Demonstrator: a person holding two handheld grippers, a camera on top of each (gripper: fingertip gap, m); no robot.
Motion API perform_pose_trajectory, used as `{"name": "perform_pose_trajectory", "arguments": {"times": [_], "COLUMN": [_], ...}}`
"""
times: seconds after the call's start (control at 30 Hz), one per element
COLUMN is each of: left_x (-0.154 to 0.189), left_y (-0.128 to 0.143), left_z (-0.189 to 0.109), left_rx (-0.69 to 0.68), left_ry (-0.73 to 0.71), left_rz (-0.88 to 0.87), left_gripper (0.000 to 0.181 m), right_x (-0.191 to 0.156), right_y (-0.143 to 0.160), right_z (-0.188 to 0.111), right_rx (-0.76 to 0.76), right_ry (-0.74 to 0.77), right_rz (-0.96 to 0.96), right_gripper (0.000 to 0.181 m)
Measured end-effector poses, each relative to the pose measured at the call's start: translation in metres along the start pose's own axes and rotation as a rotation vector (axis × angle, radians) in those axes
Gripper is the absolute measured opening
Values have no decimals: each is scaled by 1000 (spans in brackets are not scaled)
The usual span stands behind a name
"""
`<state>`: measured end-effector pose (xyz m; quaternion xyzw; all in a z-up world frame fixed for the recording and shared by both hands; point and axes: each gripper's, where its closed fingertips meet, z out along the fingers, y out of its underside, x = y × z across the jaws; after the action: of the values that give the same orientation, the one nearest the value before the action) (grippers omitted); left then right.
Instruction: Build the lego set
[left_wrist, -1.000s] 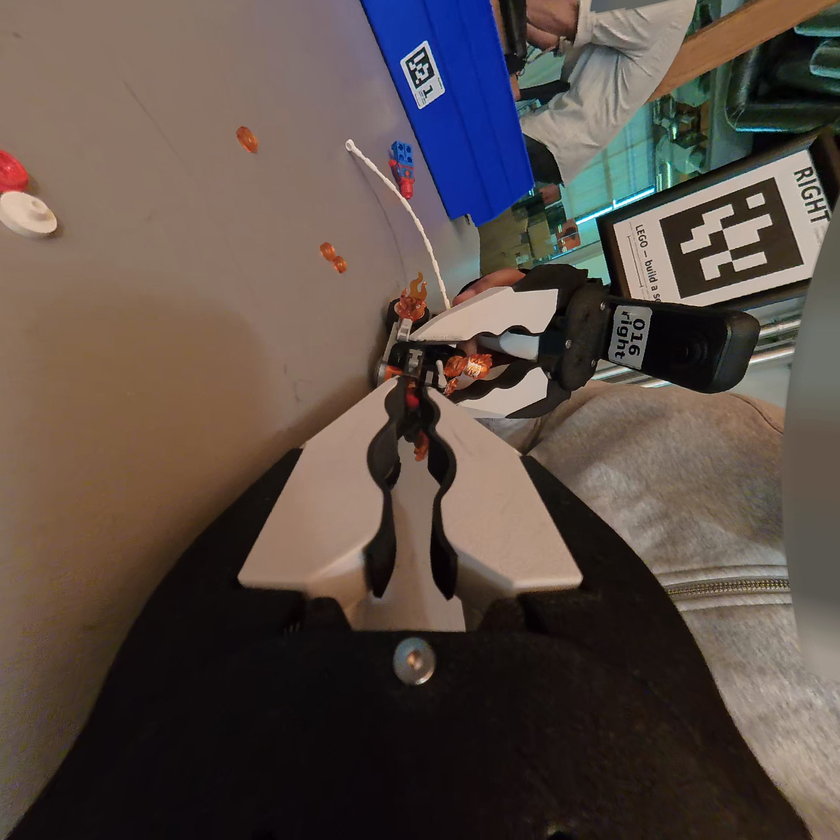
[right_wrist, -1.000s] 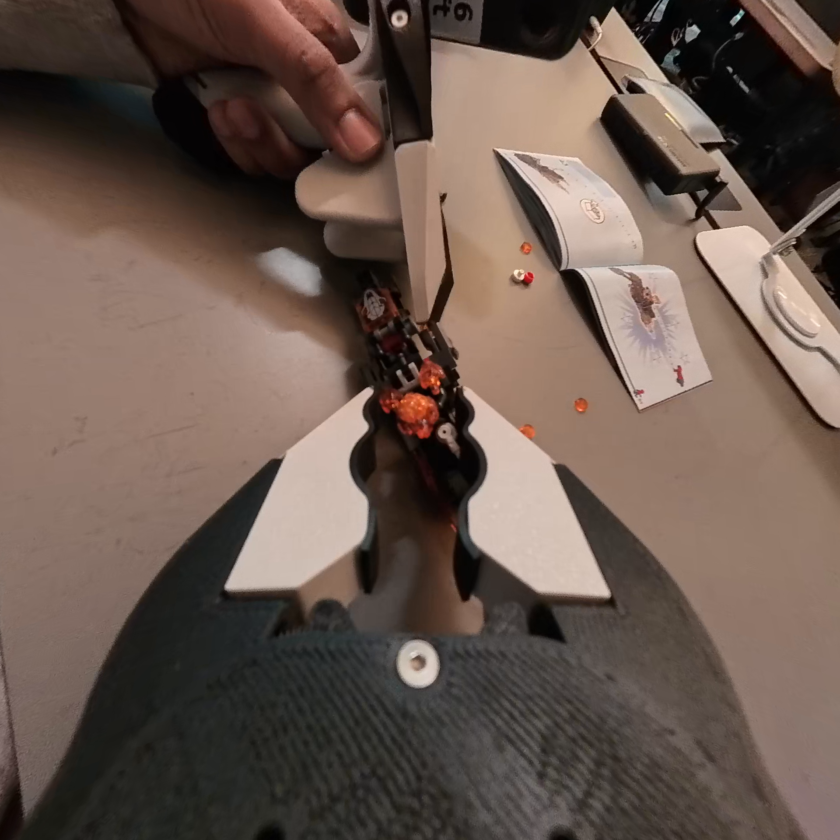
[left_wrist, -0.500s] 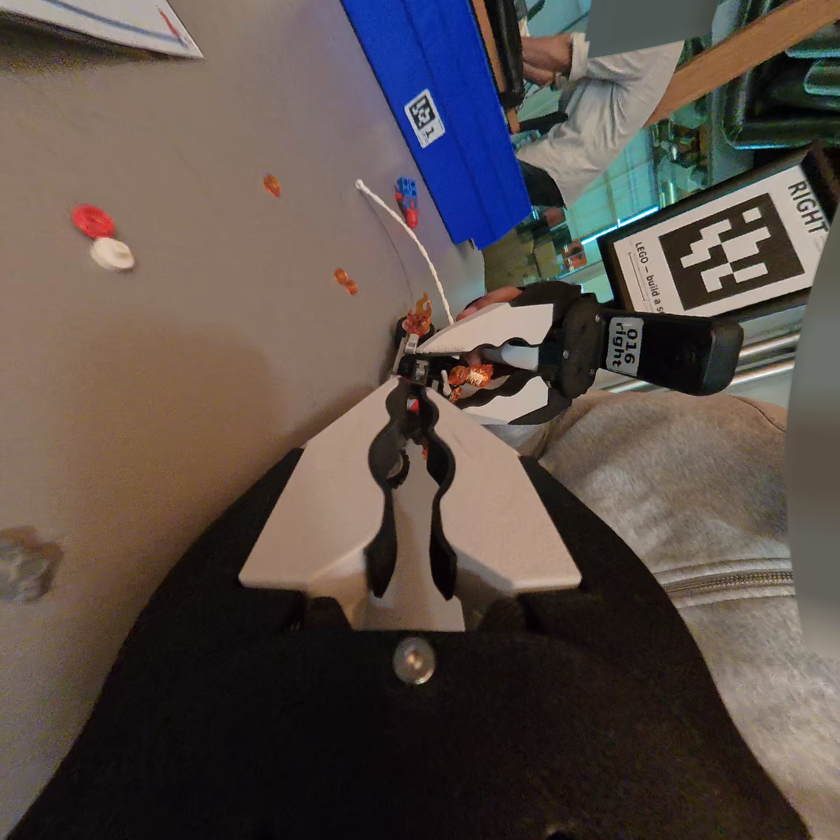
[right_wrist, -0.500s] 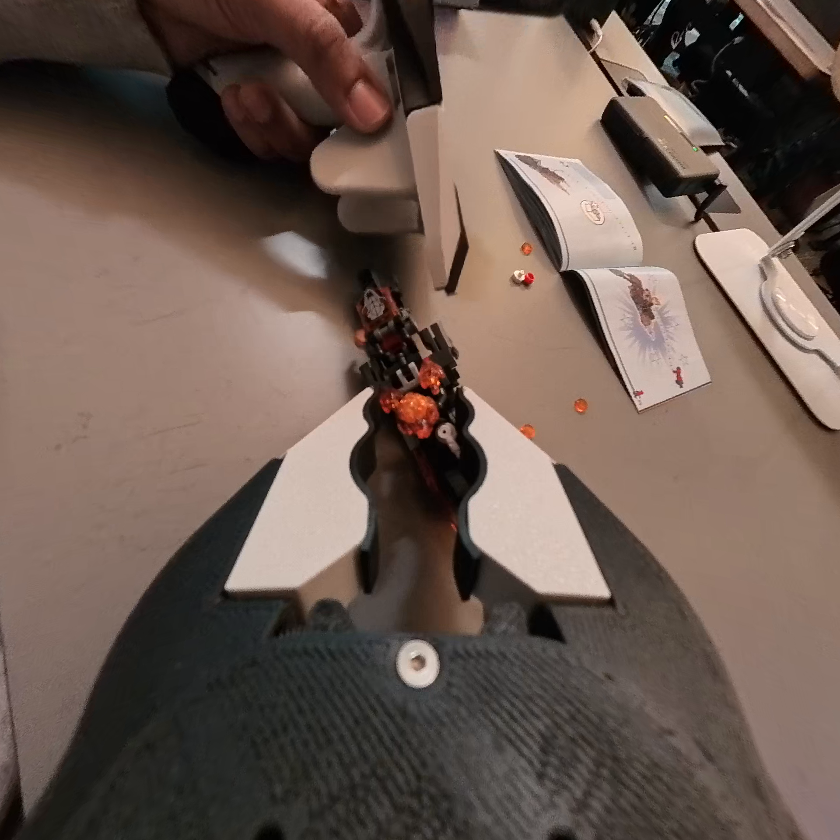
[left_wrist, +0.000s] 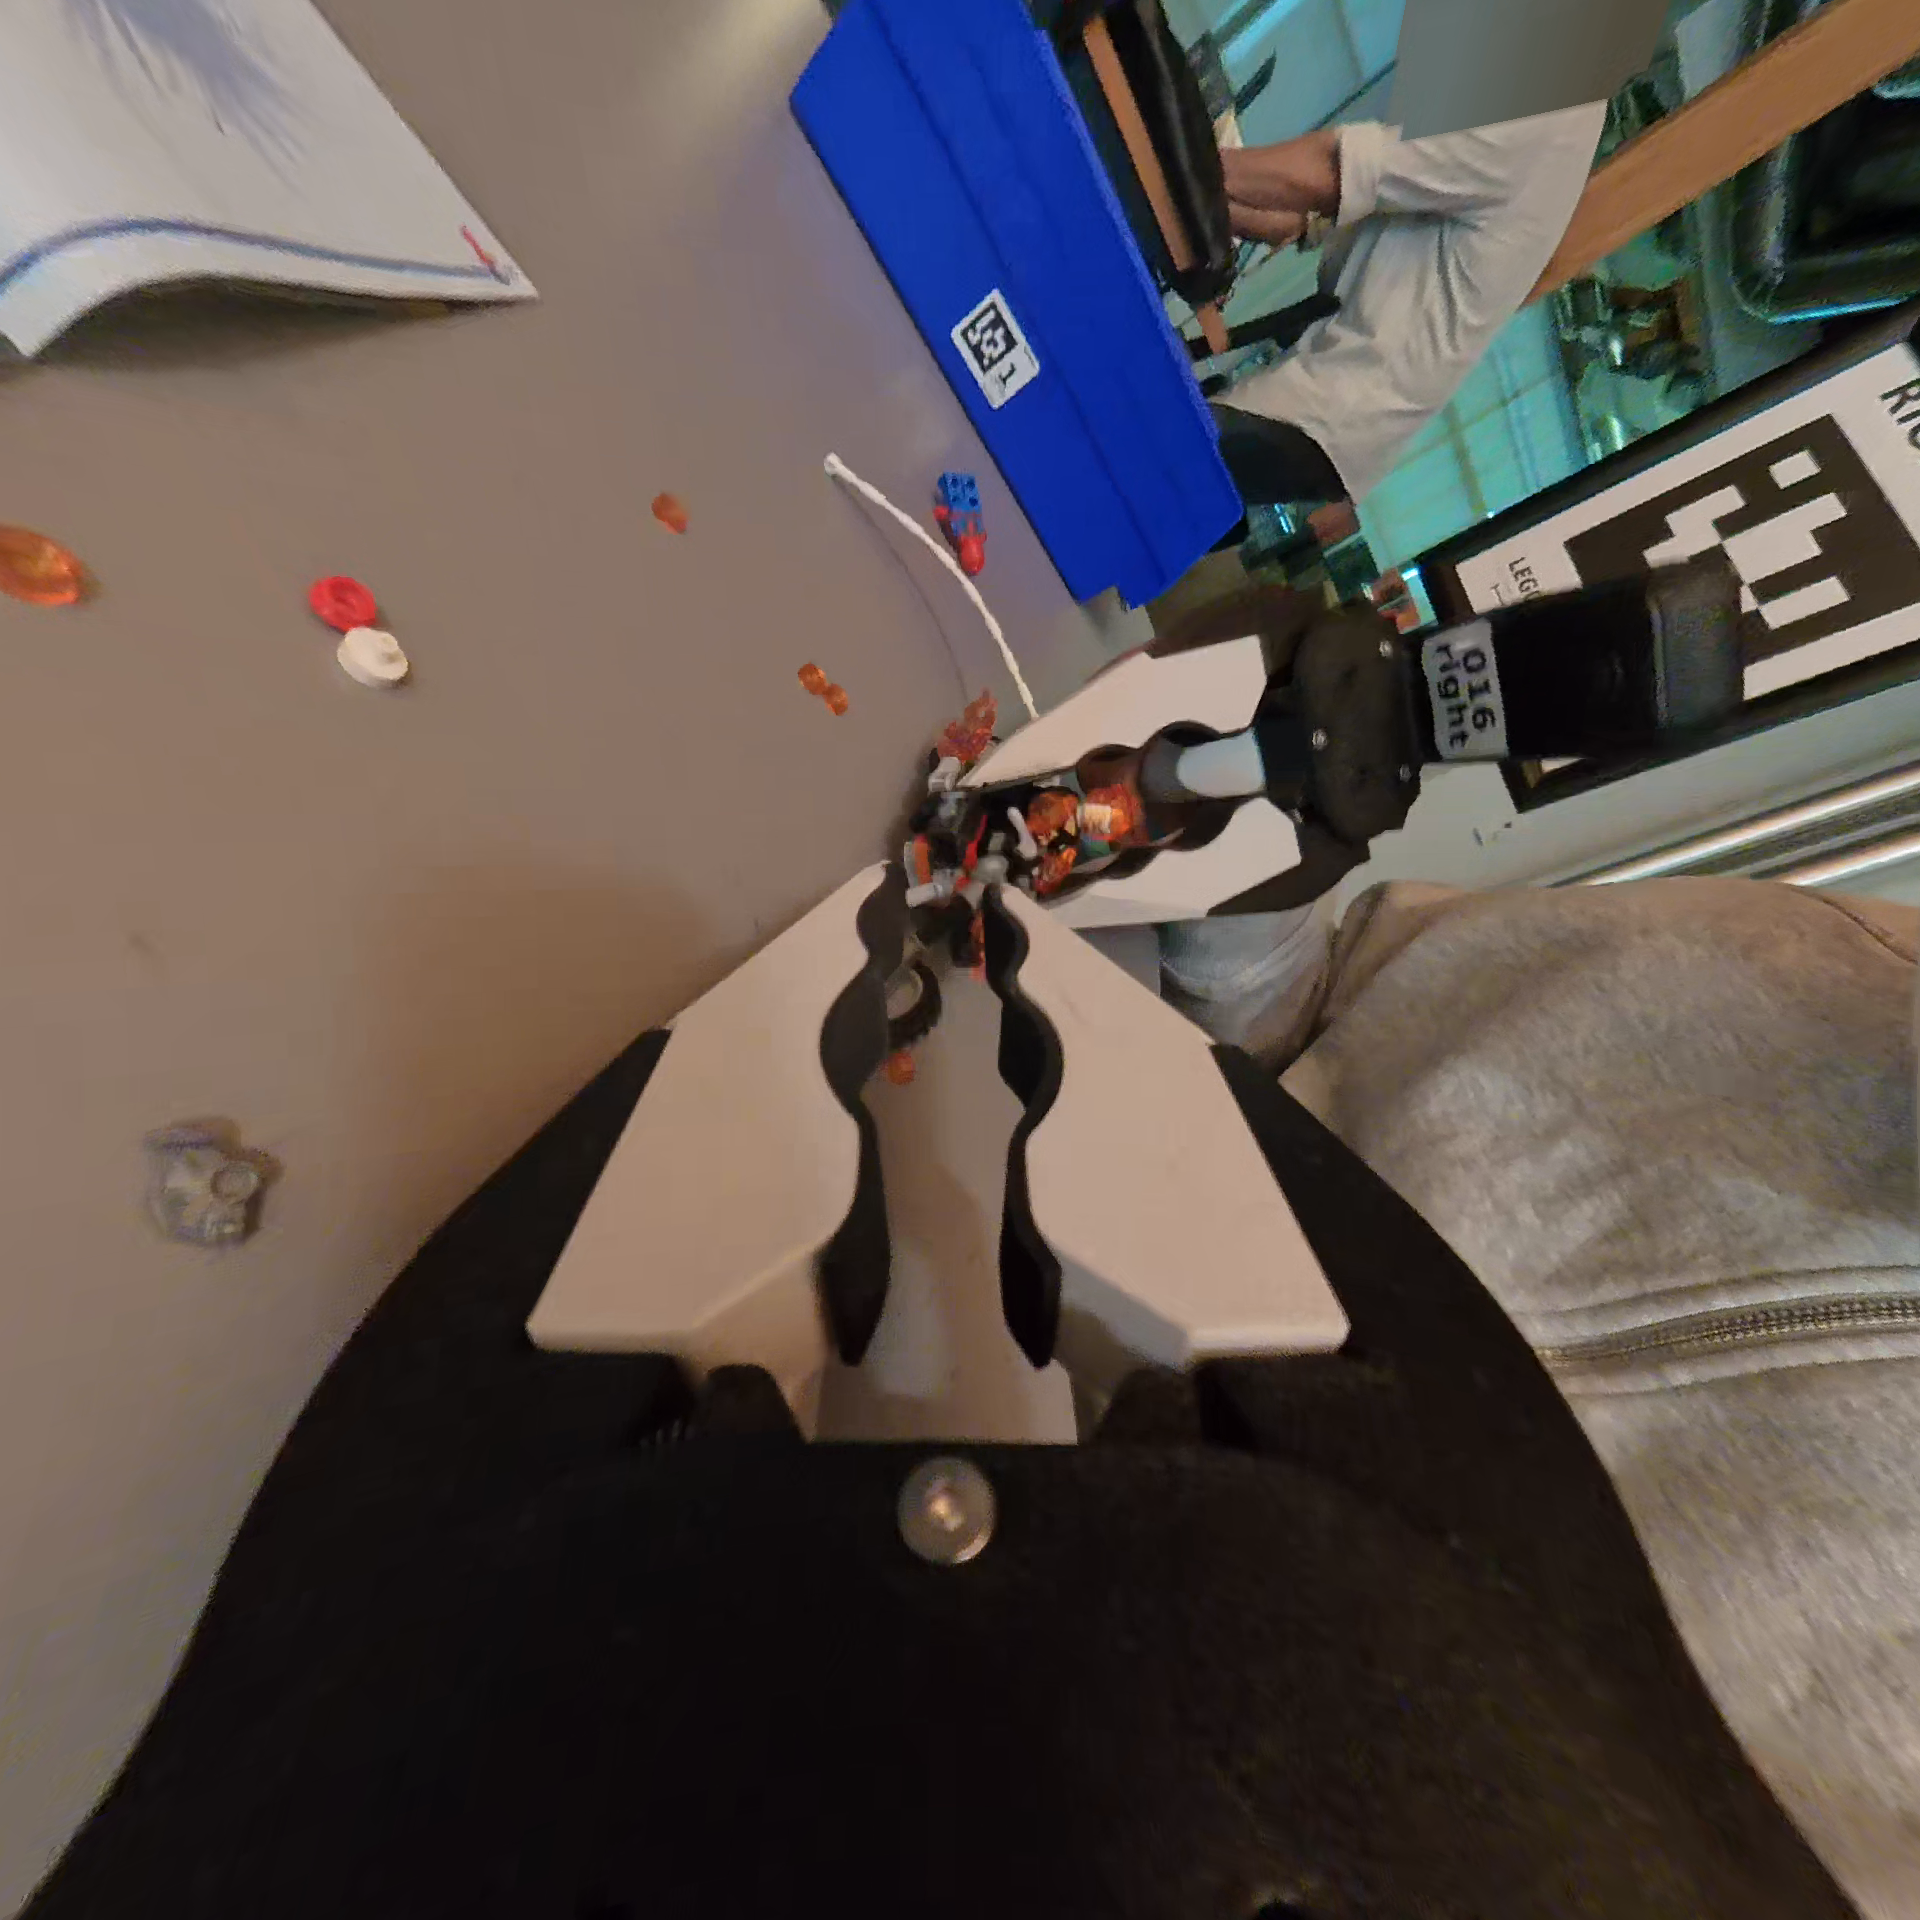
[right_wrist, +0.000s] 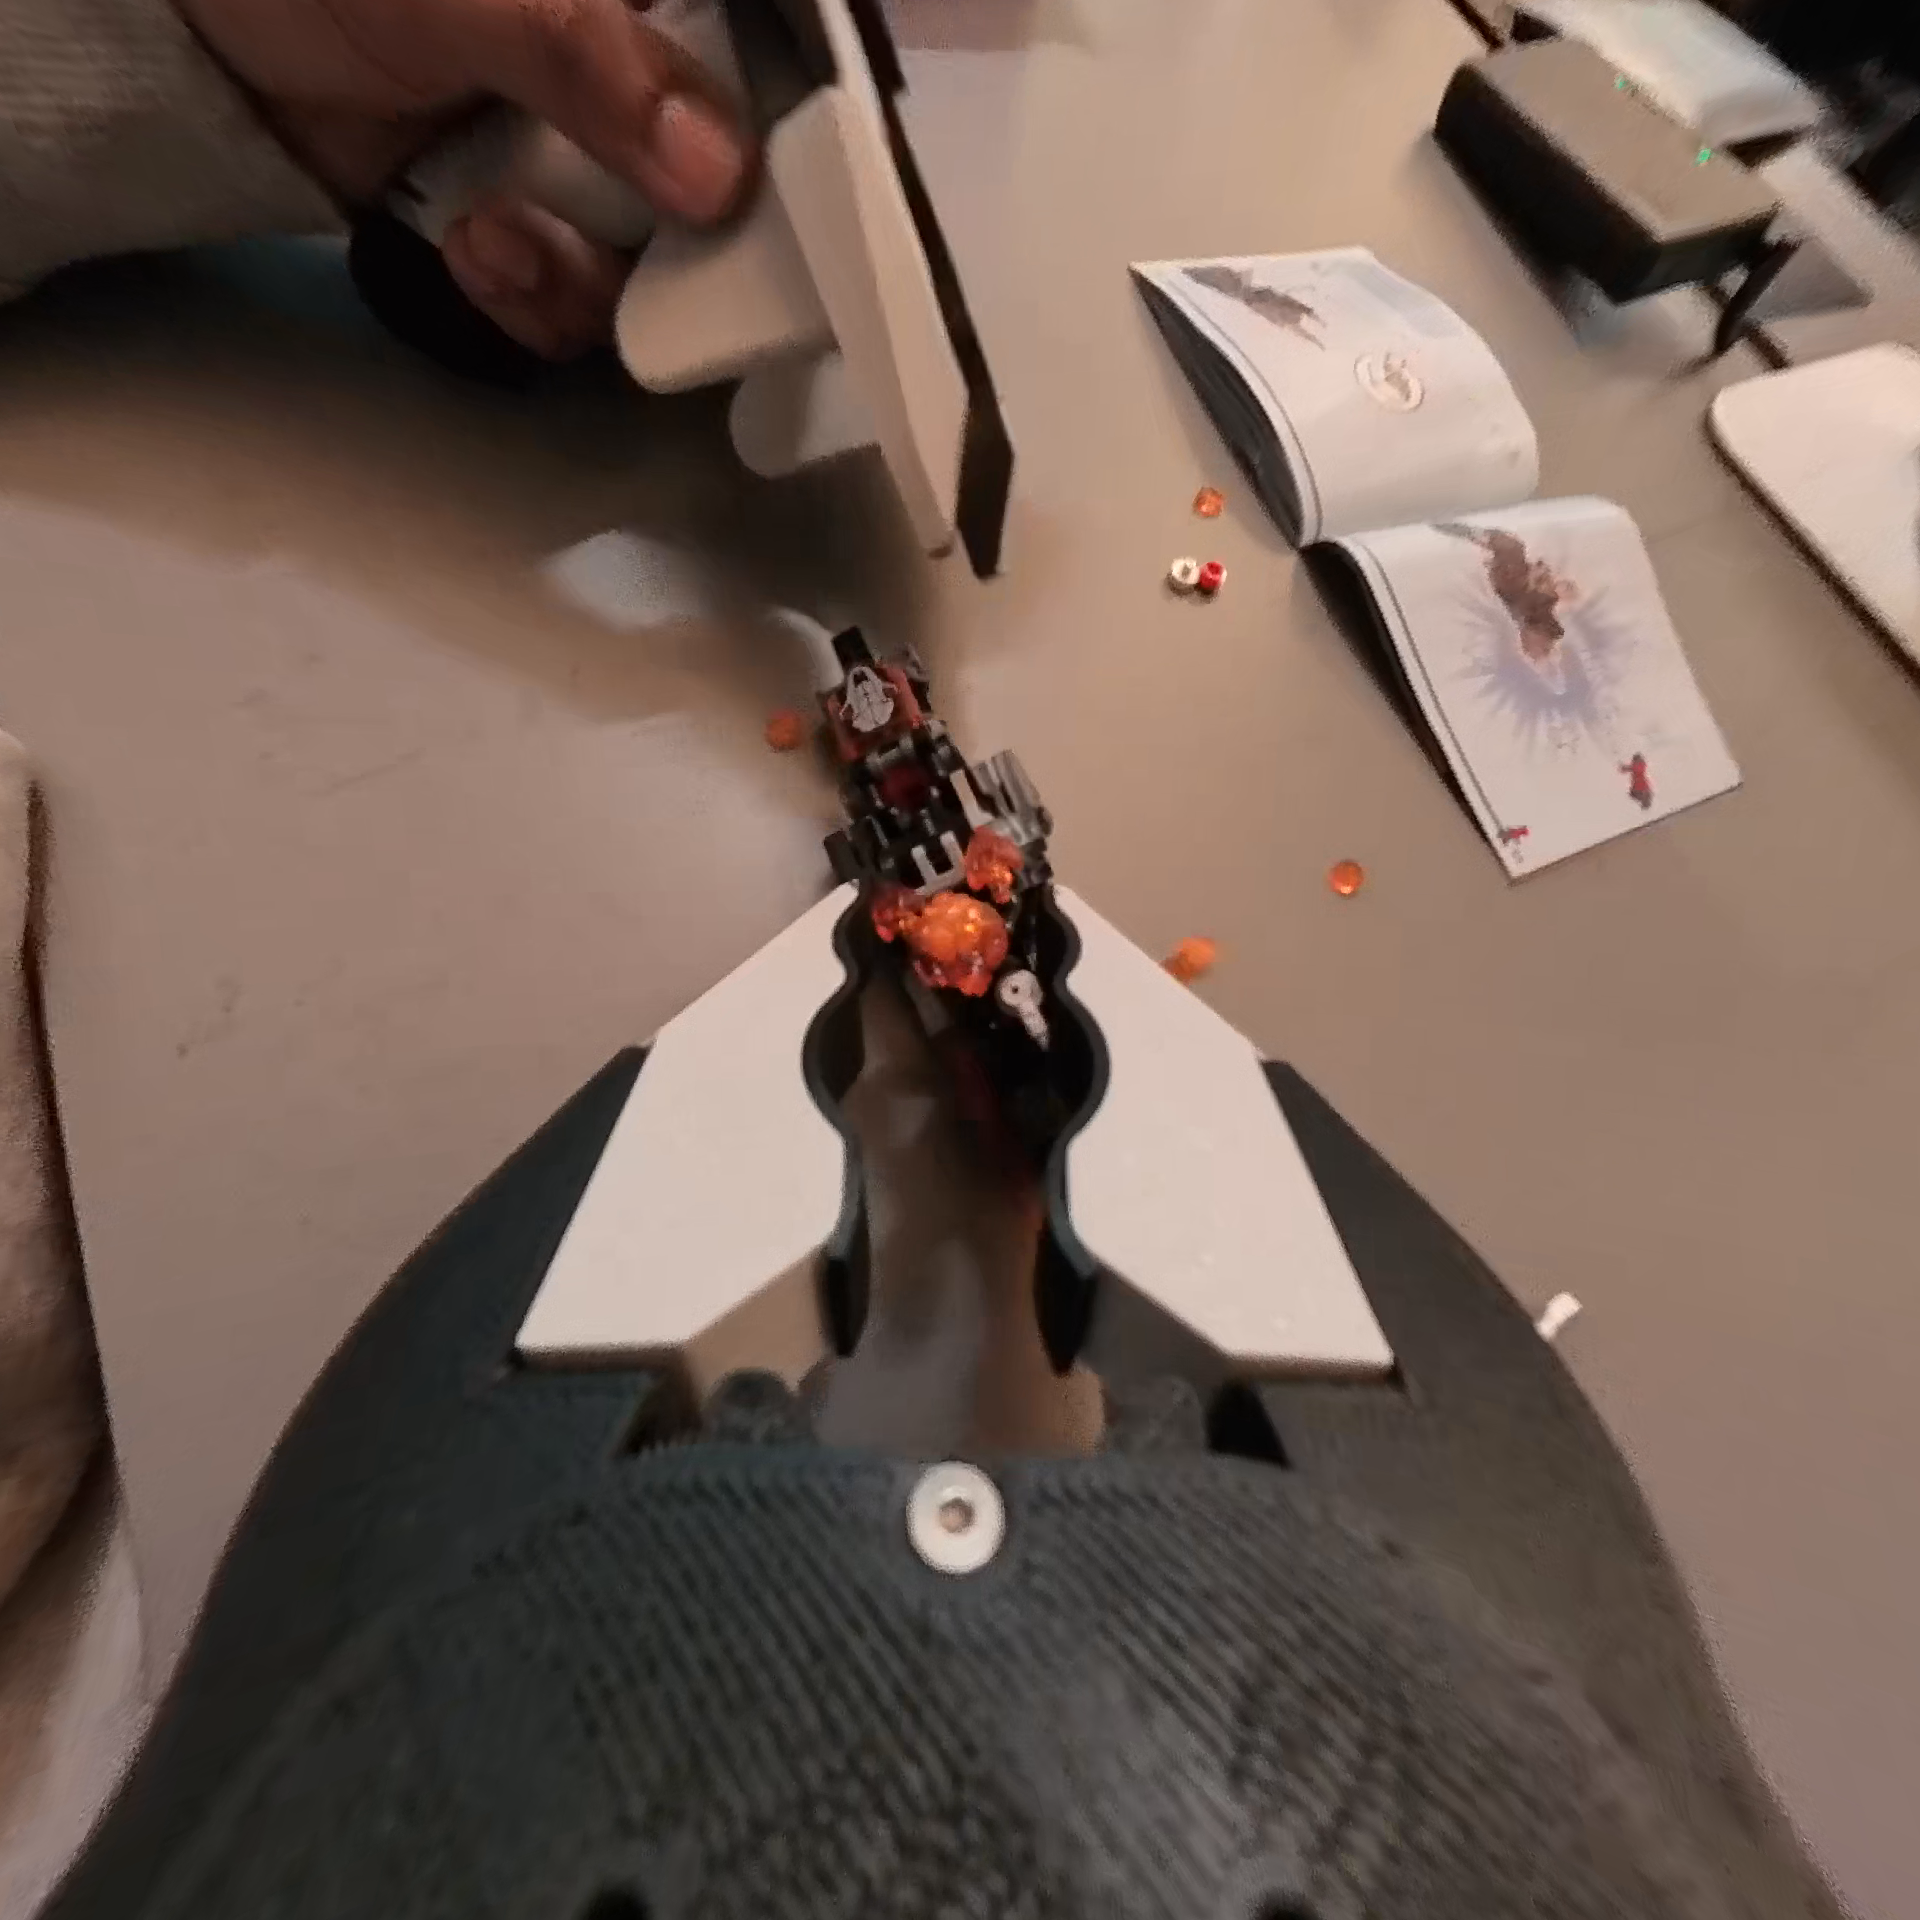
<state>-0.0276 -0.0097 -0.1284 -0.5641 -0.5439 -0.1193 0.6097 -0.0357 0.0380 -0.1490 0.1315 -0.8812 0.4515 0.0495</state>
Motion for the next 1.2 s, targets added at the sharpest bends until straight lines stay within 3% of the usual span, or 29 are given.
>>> {"name": "perform_pose_trajectory", "arguments": {"times": [0.13,0.23,0.33,0.47,0.57,0.8,1.03,1.2], "left_x": [6,11,3,-12,-12,-9,21,36], "left_y": [6,26,45,55,56,54,34,27], "left_z": [-3,3,9,12,12,11,10,10], "left_rx": [-7,-94,-199,-268,-272,-207,17,94], "left_ry": [-58,-116,-268,-460,-494,-434,-171,-15], "left_rz": [102,193,318,441,453,348,166,72], "left_gripper": [13,13,10,8,6,5,5,5], "right_x": [11,20,23,24,22,21,19,17], "right_y": [5,9,10,9,6,3,-1,2], "right_z": [-5,-7,-6,-4,-1,-1,-8,-10], "right_rx": [-54,-82,-103,-108,-99,-70,-11,-3], "right_ry": [-105,-178,-232,-254,-255,-234,-199,-186], "right_rz": [165,285,367,380,351,288,248,241], "right_gripper": [29,29,29,29,29,35,40,44]}}
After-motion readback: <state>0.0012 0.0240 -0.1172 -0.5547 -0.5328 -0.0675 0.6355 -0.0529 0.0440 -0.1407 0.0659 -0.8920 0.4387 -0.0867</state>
